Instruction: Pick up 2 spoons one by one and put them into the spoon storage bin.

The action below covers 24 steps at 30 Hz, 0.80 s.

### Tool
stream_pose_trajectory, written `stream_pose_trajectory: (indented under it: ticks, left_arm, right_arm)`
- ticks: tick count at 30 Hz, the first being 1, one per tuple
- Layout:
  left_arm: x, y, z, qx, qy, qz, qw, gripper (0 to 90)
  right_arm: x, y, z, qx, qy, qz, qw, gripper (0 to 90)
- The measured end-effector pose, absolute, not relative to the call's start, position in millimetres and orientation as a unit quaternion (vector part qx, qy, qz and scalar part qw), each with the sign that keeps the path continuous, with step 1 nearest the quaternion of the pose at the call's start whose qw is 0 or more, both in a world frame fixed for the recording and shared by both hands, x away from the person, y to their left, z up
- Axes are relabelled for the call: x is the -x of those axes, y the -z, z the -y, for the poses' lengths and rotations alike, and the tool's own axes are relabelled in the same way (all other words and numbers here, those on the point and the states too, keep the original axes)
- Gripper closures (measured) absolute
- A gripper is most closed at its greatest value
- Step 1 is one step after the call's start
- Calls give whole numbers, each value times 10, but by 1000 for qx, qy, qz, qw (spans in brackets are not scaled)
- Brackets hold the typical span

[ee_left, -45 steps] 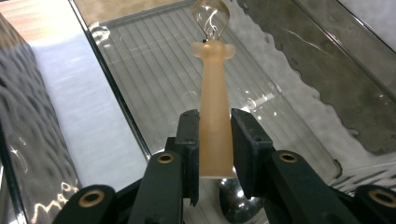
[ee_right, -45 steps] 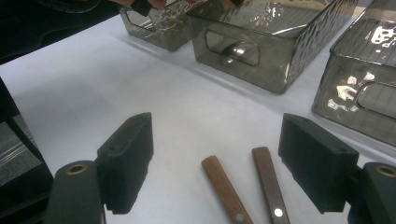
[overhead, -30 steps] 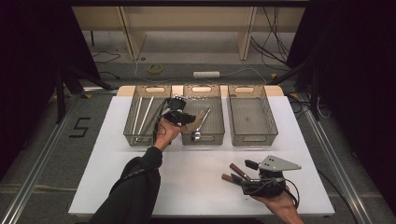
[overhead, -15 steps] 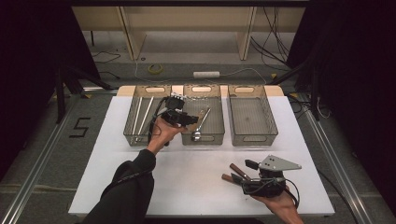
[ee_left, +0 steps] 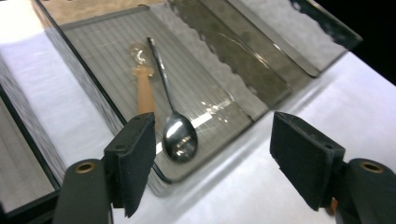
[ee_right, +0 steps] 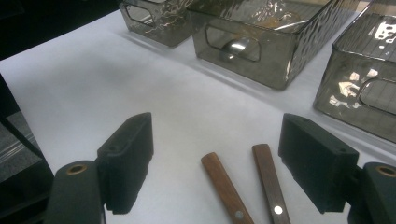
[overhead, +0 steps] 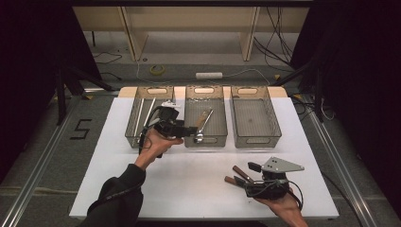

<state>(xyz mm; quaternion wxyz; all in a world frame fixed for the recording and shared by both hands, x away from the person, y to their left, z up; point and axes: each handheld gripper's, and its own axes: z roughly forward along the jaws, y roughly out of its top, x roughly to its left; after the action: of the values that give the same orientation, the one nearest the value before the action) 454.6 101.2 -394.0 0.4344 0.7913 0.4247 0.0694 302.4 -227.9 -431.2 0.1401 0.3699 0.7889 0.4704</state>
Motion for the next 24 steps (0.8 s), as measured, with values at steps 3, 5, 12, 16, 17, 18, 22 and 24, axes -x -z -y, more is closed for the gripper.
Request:
stream_pose_trajectory:
  ticks: [3,5,12,16,17,18,22,24]
  left_arm:
    - [-4457,3957,-1082,-789,-71,-420,443,293]
    - [-4396,3977,-1119,-787,-74,-416,450,290]
    - [-4222,4044,-1195,-791,-79,-395,460,274]
    - [-4092,4077,-1257,-791,-85,-385,467,269]
    - [-4061,4085,-1270,-790,-85,-384,471,269]
    - [-4028,4093,-1281,-789,-86,-382,473,269]
    - [-3901,4120,-1328,-791,-96,-371,476,266]
    - [-3834,4121,-1368,-791,-107,-367,477,264]
  right_arm:
    - [-3029,4315,2277,-369,-467,-792,139,276]
    - [-3033,4316,2280,-370,-464,-793,138,276]
    - [-3046,4317,2287,-372,-455,-796,140,277]
    - [-3067,4328,2309,-382,-442,-800,141,280]
    - [-3073,4332,2315,-381,-439,-801,140,280]
    - [-3080,4336,2319,-382,-437,-802,140,280]
    - [-3099,4338,2334,-382,-423,-811,134,287]
    - [-3111,4342,2334,-380,-415,-817,127,287]
